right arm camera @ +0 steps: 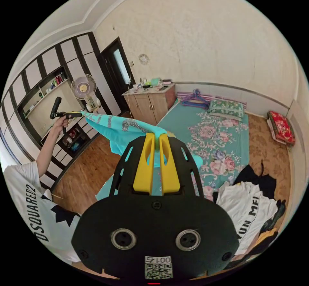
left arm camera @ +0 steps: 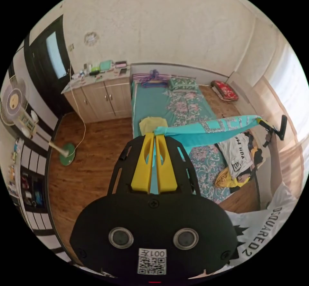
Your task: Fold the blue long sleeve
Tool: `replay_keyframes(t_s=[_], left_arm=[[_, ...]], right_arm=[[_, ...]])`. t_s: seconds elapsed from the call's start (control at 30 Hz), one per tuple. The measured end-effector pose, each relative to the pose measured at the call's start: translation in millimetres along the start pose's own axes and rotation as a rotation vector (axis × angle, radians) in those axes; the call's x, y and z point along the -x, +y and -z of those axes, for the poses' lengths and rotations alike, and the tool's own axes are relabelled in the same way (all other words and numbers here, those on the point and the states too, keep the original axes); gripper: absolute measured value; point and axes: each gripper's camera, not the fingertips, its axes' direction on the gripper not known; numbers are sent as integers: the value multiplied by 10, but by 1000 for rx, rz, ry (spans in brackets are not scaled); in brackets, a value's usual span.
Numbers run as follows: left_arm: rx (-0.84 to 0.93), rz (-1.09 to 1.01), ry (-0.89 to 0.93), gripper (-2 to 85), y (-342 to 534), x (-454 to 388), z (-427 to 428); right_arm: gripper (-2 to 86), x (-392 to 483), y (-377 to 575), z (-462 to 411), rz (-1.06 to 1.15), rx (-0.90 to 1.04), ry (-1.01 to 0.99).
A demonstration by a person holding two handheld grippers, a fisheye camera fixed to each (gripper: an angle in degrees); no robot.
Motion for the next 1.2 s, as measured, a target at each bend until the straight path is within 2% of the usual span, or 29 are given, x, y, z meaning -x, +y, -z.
replay_keyframes(t_s=[0.13, 0.2, 0.27, 0.37, 0.5, 0.6, 0.67, 0.73, 1.0, 1.13, 1.2], left_arm=[[14, -70, 15, -10, 262, -164, 295], [68, -64, -95, -10, 581, -206, 304], [115, -62, -75, -10, 869, -208, 211], [241, -47, 37, -9, 1413, -268, -252], [496, -32, 166, -8, 2252, -680, -1329], [633, -22, 274, -3, 2695, -1153, -1946], [669, -47, 312, 8, 2817, -1457, -2164], [675, -86, 323, 64, 2826, -1730, -2313], [632, -165, 151, 156, 2316, -2224, -3063], [674, -216, 179, 171, 2219, -2373, -3579], [711, -232, 252, 177, 2209, -2535, -3839]], right_arm=[[16, 249, -151, 333, 52, -13, 28], [16, 290, 22, 325, 14, 32, 75], [15, 256, 285, 211, -32, 75, 61], [16, 177, 874, -303, -150, 184, -80], [17, 2, 1730, -1308, -383, 373, -117], [19, -155, 1904, -1767, -522, 395, -150], [19, -184, 1738, -1872, -554, 373, -178], [19, -150, 1433, -1912, -545, 333, -240], [18, 273, -182, -1891, -324, 342, -255], [18, 149, -486, -2020, -340, 332, -319], [18, 6, -593, -2175, -374, 331, -383]])
